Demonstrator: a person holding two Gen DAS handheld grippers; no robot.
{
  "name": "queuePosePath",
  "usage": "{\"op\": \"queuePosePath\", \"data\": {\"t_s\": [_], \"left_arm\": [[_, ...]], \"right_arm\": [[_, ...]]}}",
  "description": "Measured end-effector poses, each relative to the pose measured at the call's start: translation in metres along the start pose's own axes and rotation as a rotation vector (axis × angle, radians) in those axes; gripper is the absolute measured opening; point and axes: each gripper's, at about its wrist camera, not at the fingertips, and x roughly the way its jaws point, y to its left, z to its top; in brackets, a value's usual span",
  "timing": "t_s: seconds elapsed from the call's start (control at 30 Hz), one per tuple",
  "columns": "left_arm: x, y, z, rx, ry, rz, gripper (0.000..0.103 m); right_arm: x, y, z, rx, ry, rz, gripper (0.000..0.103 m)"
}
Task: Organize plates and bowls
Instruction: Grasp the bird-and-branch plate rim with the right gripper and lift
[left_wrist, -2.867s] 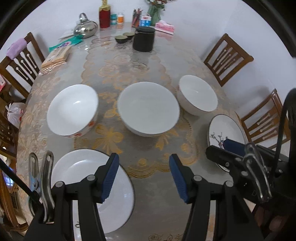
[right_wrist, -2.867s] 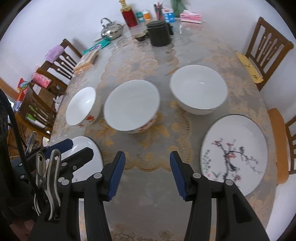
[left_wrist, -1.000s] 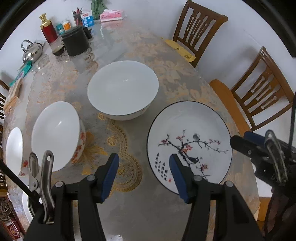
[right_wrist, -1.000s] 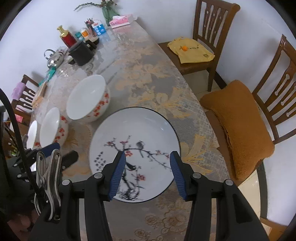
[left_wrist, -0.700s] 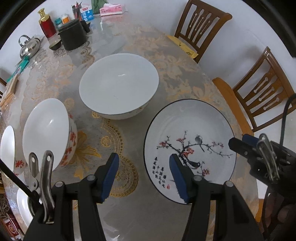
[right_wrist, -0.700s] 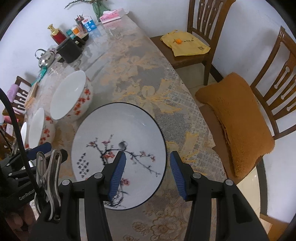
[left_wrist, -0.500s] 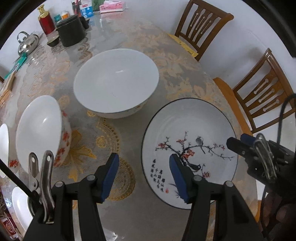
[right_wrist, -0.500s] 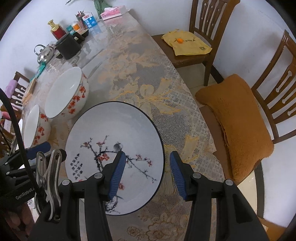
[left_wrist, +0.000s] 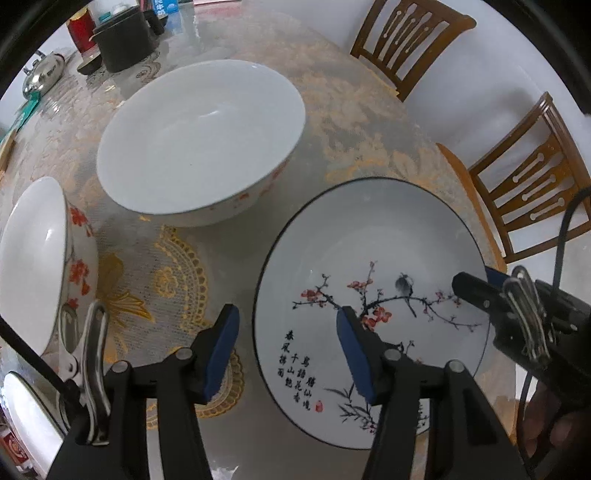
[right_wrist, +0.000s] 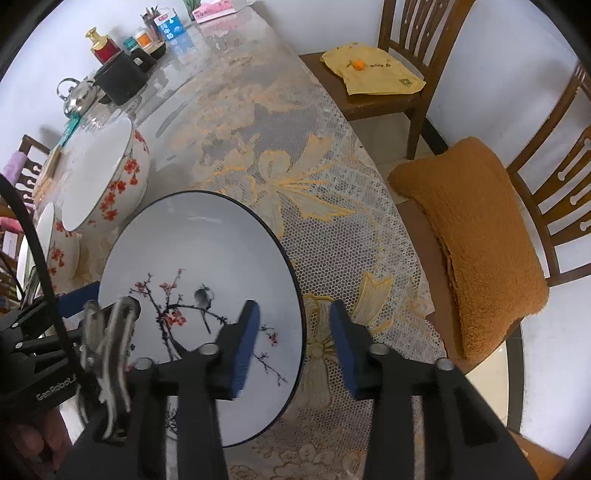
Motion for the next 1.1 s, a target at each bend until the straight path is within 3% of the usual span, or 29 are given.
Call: {"op": "queuePosePath", "data": {"t_s": [0.07,0.17,0.4,0.5,0.87,1.1], "left_arm": [[0.003,-0.002,-0.002,0.008,0.009,0.011,0.040],[0.004,0.002,-0.004,-0.015,0.006,0.012,0.034],[0.000,0.018,-0.006,-0.057,0.001,-0.050,0.018],[-0.008,0.021,-0.009,-0.052,-0.029,-0.037,0.010],[-0.020,0.039,-0.025,-0.108,-0.037,-0.089,0.009],[-0.036,0.042,-0.038,-0.110,-0.059,-0.059,0.009]], "right_arm": [[0.003,0.001,-0.001,-0.008,0.005,0.008,0.027],[0.002,0.006,-0.002,-0.034,-0.008,0.001,0.020],[0.001,0.005,-0.005,-0.022,-0.004,-0.009,0.019],[-0.001,0.003,-0.006,-0.021,0.008,-0.002,0.017],[-0.018,0.016,-0.020,-0.049,-0.004,0.004,0.014],[-0.031,0.033,-0.030,-0.071,-0.020,0.014,0.014]]}}
